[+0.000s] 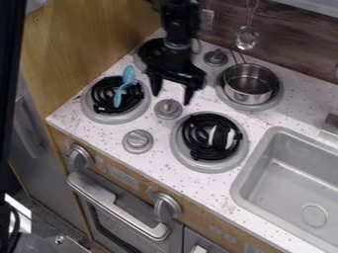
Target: Move the blue spoon to the middle
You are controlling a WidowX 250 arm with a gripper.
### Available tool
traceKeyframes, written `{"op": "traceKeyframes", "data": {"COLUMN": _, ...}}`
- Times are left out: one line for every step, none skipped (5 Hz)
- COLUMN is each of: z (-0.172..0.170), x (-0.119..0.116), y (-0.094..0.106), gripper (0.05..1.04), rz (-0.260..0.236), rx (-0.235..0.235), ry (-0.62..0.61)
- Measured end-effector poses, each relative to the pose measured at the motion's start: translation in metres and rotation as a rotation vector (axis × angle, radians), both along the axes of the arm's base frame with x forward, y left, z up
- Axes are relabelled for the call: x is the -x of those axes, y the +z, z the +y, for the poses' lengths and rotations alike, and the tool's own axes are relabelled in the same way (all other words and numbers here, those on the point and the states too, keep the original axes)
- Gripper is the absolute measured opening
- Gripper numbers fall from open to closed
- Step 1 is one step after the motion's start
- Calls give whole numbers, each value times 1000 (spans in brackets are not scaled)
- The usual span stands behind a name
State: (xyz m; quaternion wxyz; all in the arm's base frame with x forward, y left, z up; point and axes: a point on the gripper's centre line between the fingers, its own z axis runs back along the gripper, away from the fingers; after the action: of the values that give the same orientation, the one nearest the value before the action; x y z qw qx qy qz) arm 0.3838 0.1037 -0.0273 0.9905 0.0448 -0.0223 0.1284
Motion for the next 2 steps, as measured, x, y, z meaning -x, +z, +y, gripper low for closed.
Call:
{"op": "traceKeyframes", "data": {"z": 46, "x": 6, "y": 3, "gripper": 999, "rz": -26, "rx": -39, "ry": 81}}
{"op": "traceKeyframes", "data": {"z": 69, "x": 17, "y": 1, "gripper": 998, "rz": -25, "rx": -48, "ry": 144}}
